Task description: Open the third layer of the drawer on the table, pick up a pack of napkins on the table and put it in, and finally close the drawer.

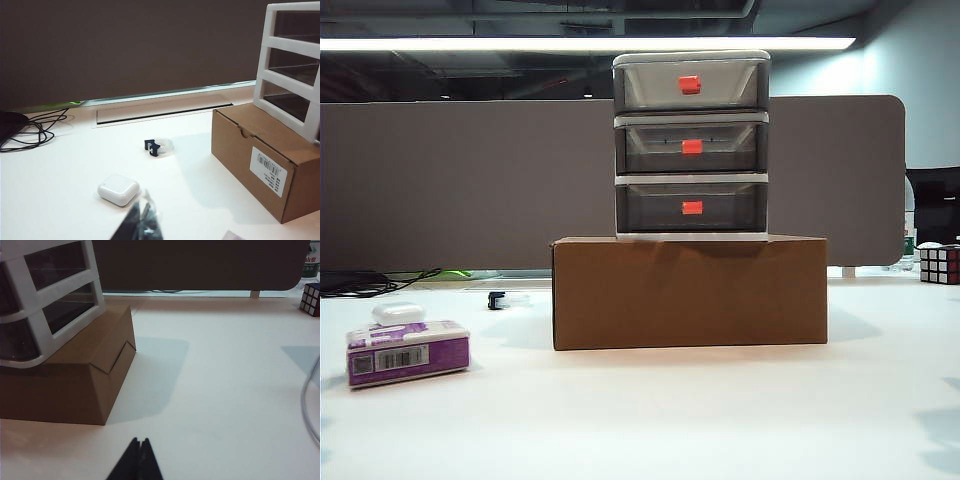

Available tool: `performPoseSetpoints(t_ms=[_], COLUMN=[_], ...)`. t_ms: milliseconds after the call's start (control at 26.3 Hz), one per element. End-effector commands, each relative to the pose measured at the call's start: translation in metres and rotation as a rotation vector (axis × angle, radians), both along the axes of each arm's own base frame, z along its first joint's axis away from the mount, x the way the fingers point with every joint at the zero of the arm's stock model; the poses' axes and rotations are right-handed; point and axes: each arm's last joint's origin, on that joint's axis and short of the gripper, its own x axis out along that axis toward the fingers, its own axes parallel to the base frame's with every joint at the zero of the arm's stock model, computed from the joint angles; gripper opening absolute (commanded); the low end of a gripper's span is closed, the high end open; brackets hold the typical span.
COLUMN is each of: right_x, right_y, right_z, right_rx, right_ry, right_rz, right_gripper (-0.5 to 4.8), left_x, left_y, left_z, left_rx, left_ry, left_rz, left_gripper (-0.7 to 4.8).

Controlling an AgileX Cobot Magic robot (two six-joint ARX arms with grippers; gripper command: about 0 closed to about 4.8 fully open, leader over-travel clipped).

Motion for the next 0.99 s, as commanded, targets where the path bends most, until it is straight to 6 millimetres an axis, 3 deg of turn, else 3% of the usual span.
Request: performPoseSetpoints(t_ms=[38,380,494,760,912,988], right_x=[0.000,0.000,0.000,-0.003,-0.005,-0.005], right_y=[0.000,0.000,0.000,0.010,0.013,0.013], right_z=[-0.001,0.000,0.000,0.000,0.002,0.005], right_rx=[-0.002,-0.002,0.007,0.138,0.144,0.164], right_ry=[-0.010,-0.012,-0.012,0.029,0.016,-0.007], right_rz=[0.001,0.001,0.013,0.363,0.478,0.484], right_gripper=[-0.06,-0.05,-0.06,-0.06,-0.05,-0.05], left_x=[0.000,0.000,0.000,-0.006,-0.006,-0.007], left_y=[0.000,0.000,-0.001,-0.012,-0.012,-0.012], left_z=[0.001,0.001,0.001,0.000,0.001,0.004], left_rx=[-0.003,-0.005,-0.077,-0.345,-0.460,-0.469], left_ry=[-0.011,-0.011,0.010,0.193,0.242,0.219], left_rz=[-0.004,-0.004,-0.041,-0.477,-0.479,-0.490], left_gripper=[-0.05,-0.05,-0.05,-0.05,0.08,0.66])
